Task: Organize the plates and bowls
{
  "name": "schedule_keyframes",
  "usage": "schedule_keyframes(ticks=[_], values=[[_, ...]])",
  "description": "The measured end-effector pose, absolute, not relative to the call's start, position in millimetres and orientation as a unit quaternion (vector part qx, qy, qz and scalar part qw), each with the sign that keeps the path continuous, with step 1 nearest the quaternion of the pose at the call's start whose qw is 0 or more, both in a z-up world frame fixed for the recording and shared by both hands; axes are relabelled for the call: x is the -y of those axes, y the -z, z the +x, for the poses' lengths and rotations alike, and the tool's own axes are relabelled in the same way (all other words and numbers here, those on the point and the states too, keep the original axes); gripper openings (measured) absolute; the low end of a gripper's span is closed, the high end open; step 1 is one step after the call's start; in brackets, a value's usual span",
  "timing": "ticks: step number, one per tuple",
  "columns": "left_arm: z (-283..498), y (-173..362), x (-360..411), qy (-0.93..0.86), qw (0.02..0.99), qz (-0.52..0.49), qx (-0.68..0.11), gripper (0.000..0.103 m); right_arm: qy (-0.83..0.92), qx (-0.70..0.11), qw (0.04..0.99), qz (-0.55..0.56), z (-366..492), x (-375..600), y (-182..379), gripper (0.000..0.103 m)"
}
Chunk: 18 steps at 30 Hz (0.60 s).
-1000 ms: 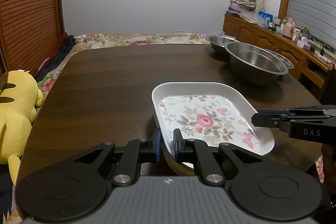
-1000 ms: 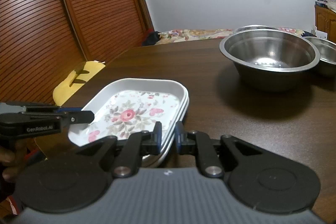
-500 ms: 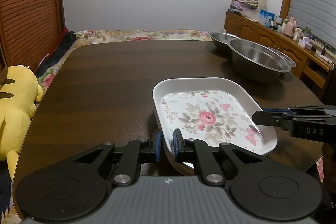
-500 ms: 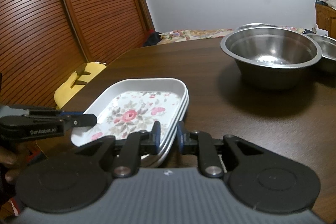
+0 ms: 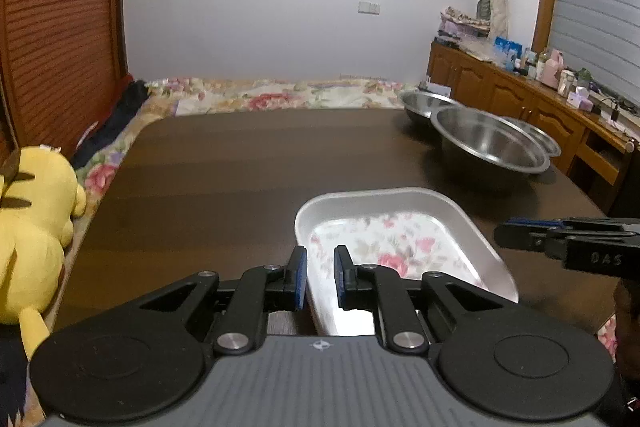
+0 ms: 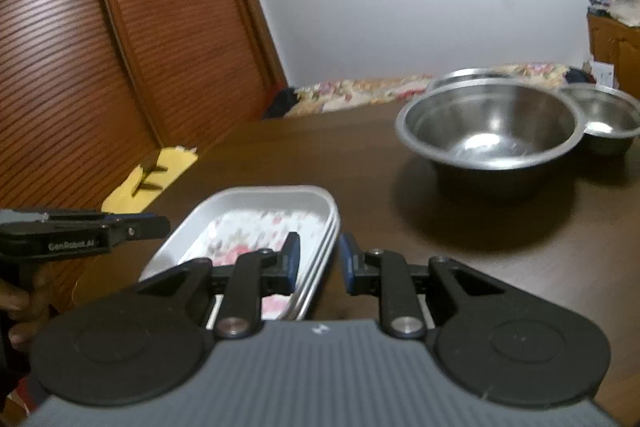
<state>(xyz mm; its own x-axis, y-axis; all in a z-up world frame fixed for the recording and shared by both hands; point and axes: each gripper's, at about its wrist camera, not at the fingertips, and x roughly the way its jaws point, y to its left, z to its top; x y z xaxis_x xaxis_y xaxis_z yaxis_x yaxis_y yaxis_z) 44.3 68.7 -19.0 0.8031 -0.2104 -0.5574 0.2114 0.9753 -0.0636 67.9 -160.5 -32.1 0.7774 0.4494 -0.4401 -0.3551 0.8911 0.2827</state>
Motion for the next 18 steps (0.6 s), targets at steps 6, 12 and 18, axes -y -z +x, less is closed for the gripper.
schedule_keyframes(ticks=[6,12,18], values=[[53.7,2.5,-54.7,0.123,0.953,0.008,-0.275,0.021,-0.179,-0.215,0.956,0.088,65.3,189.0,13.1,0.035],[69.6,-8.5,-30.3,0.146,0.954,0.015,-0.263,0.022,-0.131,-0.192,0.969,0.087,74.3,223.7,7.3,0.042],[88.5,-12.7,-1.4,0.169,0.953,0.018,-0.252,0.032,-0.087,-0.188,0.975,0.085,90.8,249.8,11.7,0.05]])
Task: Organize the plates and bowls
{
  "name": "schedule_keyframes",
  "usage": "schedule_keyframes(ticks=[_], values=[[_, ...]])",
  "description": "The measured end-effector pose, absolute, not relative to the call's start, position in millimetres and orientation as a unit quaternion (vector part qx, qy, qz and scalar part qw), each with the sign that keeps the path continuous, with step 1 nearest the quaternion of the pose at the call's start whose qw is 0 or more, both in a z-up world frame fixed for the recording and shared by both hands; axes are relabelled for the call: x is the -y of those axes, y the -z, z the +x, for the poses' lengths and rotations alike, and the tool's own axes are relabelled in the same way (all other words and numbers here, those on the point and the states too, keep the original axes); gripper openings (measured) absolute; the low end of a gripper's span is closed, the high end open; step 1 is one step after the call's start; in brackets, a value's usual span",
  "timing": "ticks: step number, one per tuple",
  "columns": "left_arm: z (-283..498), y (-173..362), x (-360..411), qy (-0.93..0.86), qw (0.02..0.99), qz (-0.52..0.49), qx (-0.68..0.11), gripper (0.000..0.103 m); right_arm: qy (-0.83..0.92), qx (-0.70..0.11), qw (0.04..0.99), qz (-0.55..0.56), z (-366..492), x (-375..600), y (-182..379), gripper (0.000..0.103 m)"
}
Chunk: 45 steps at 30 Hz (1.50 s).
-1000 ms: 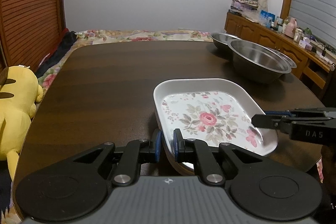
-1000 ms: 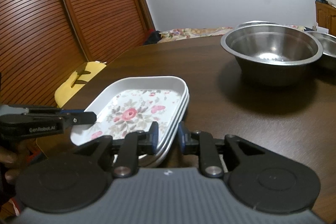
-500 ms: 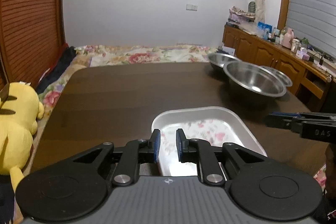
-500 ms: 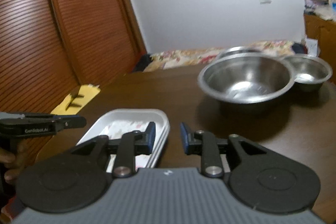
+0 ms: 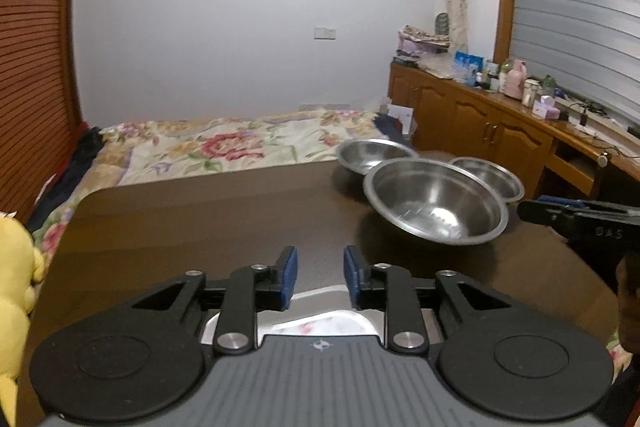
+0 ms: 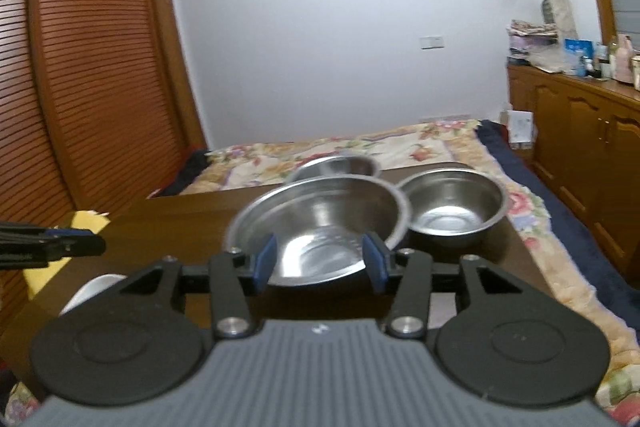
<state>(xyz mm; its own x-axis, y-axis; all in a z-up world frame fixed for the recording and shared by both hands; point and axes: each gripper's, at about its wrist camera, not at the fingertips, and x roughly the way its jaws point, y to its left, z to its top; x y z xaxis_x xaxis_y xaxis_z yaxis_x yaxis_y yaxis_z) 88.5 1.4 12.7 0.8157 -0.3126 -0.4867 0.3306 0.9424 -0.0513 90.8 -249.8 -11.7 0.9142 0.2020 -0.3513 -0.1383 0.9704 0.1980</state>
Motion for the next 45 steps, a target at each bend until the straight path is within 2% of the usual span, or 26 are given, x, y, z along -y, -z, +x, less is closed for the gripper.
schedule_keyframes(ticks=[6,17,45], values=[[110.4,-9.5,25.4,0.184,0.949,0.021,-0.253,0.036,-0.07,-0.205,0.971,0.099,112.9,265.2,25.3,0.051],[142.2,-4.6,49.2,0.193,0.942,0.023,-0.274,0.037,-0.072,-0.241,0.957,0.147,132.8,275.9,40.7,0.051],[199.5,22.2,83.4,0.184,0.925,0.013,-0.331,0.035,-0.095,-0.27,0.947,0.145,162.8,277.4,42.6,0.051]])
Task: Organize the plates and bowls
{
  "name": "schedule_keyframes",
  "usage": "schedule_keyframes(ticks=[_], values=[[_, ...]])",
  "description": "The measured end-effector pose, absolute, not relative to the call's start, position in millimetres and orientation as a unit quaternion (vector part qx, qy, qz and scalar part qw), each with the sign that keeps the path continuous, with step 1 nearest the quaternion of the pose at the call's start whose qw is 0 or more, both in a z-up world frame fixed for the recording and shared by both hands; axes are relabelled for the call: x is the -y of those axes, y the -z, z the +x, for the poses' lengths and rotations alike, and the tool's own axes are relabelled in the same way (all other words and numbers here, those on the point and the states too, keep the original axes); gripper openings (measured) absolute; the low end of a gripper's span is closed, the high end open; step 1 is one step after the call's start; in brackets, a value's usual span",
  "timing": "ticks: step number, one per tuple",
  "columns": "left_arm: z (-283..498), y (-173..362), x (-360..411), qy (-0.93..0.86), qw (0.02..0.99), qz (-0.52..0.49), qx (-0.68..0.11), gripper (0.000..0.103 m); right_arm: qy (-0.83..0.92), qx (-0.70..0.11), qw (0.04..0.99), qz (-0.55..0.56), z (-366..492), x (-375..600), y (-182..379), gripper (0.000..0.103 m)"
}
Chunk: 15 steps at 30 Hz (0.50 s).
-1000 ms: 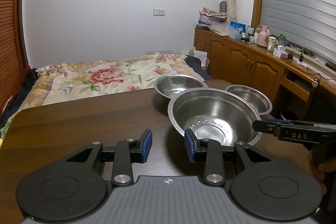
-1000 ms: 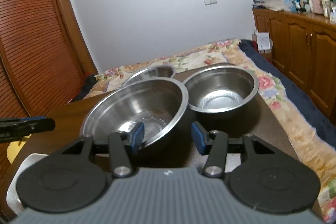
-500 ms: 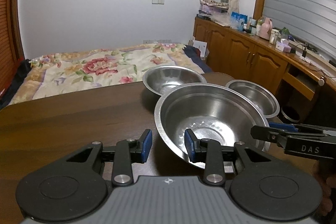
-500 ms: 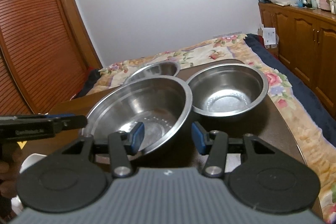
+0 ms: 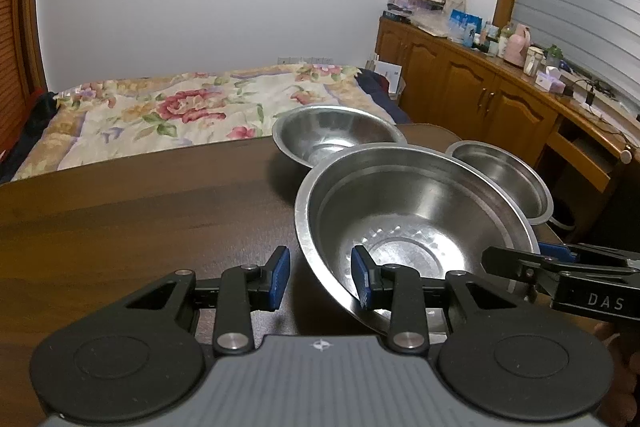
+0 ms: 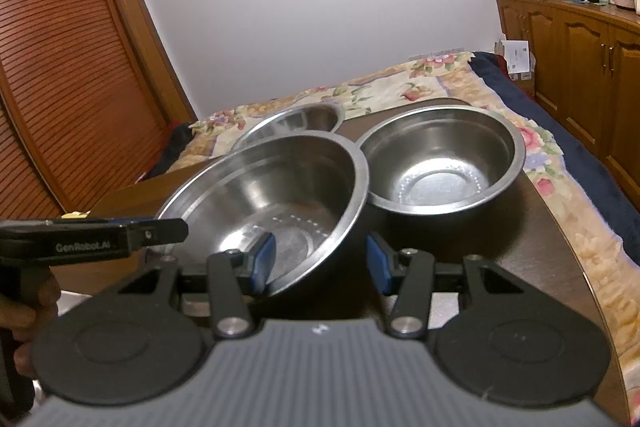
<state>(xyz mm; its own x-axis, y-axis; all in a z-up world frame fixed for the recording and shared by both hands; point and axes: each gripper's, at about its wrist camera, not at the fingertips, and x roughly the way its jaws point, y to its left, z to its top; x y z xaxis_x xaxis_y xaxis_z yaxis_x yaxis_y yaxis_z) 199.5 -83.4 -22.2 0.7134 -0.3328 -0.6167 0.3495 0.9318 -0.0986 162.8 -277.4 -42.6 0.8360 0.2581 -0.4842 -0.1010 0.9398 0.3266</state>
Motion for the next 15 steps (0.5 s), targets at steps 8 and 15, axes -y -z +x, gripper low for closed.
schedule_keyframes(ticks=[8,15], values=[[201.9,23.4,84.1,0.186,0.924,0.013,-0.334,0.025,-0.098,-0.272,0.944,0.159,167.2,279.4,45.3,0.049],[201.4,24.1,82.4,0.19,0.922,0.008,-0.336,0.023,-0.113,-0.27,0.941,0.167,168.2,278.8,49.7,0.034]])
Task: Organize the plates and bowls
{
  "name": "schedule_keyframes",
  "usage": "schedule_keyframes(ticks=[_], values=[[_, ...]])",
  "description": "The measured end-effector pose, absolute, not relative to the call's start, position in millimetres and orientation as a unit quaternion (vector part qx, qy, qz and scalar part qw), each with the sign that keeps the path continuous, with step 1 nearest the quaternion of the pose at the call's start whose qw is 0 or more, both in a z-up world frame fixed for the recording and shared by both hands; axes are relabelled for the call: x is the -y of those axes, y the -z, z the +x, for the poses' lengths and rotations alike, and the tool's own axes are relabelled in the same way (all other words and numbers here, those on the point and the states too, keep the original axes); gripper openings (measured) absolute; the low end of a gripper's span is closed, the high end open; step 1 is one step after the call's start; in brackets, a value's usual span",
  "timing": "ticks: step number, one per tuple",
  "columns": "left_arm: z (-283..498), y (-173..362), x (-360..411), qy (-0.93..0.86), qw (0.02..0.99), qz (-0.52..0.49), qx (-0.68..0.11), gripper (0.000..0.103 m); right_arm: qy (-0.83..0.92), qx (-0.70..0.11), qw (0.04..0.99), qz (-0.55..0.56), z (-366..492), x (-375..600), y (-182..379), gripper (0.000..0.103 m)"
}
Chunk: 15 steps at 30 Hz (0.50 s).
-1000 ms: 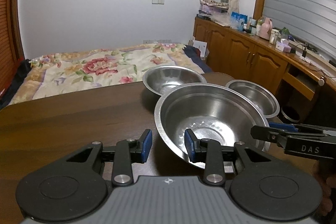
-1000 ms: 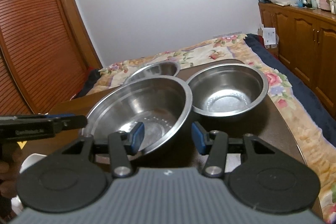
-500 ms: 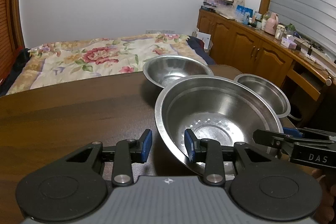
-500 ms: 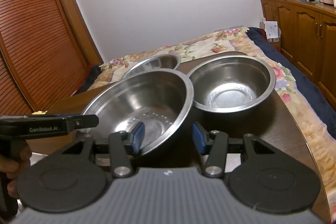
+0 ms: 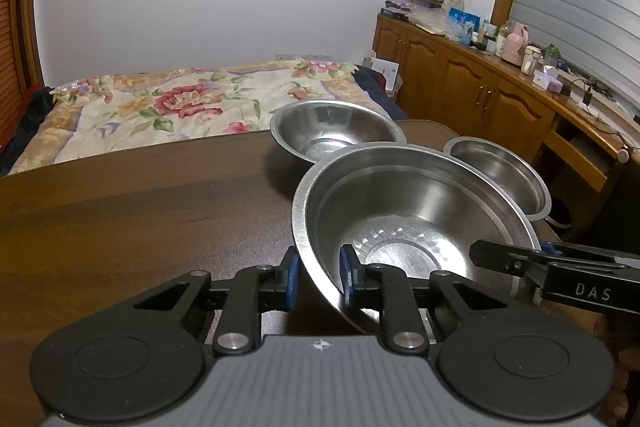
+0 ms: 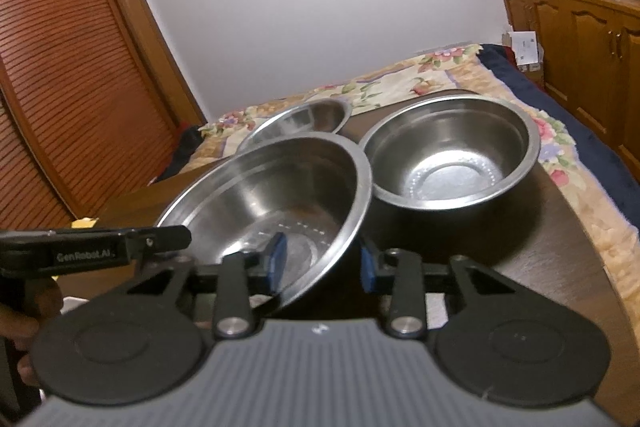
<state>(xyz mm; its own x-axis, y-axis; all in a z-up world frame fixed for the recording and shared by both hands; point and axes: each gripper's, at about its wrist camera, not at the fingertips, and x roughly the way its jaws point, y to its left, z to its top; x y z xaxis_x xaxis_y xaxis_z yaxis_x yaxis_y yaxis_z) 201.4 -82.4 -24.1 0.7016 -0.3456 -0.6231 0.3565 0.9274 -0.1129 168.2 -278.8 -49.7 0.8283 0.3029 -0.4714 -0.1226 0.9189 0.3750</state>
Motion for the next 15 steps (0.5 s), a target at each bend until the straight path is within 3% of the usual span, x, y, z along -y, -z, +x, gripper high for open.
schedule_keyframes(ticks=[15], values=[[181.7,14.5,71.2,0.202,0.924,0.01,-0.324,0.021,-0.123,-0.25,0.944,0.18,147.6,278.9,46.1,0.027]])
